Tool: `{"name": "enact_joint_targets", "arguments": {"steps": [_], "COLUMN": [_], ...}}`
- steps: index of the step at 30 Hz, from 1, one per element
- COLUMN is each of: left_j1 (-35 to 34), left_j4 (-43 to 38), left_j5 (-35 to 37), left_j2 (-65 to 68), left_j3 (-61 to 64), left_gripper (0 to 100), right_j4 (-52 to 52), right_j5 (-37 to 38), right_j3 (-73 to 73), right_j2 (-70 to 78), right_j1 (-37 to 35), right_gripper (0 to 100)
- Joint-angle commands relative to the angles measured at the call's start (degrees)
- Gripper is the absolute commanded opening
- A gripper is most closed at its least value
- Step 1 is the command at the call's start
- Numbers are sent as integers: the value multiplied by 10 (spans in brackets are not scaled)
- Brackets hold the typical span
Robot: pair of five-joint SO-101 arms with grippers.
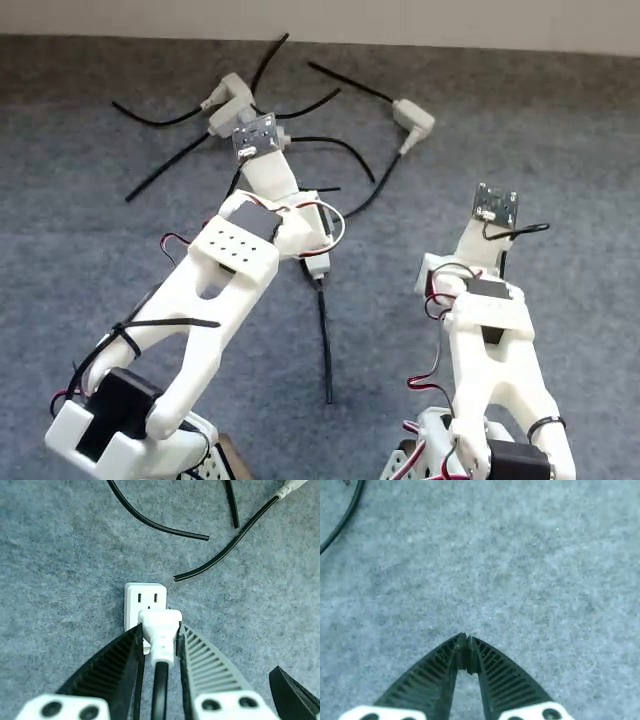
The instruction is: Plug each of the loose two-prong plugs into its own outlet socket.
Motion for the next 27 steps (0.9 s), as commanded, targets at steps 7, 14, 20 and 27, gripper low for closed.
{"name": "enact_joint_targets", "arguments": {"steps": [7,14,20,27], "left_j1": [-8,-18,-16,-16], "left_j4": [-9,104,117,117], "left_j5": [-1,0,0,-4], "left_j2": [6,128,170,142], "left_j3": [-6,-153,-180,-176], "left_gripper": [8,8,8,8], "right_j4": [-9,-9,-9,-10], "right_j5": [-6,-6,-6,-6], "right_j3": [-3,-3,-3,-3], "right_j2": [-15,-15,-15,-15], "right_j1": [3,3,3,3], "right_gripper": [7,7,7,7]}}
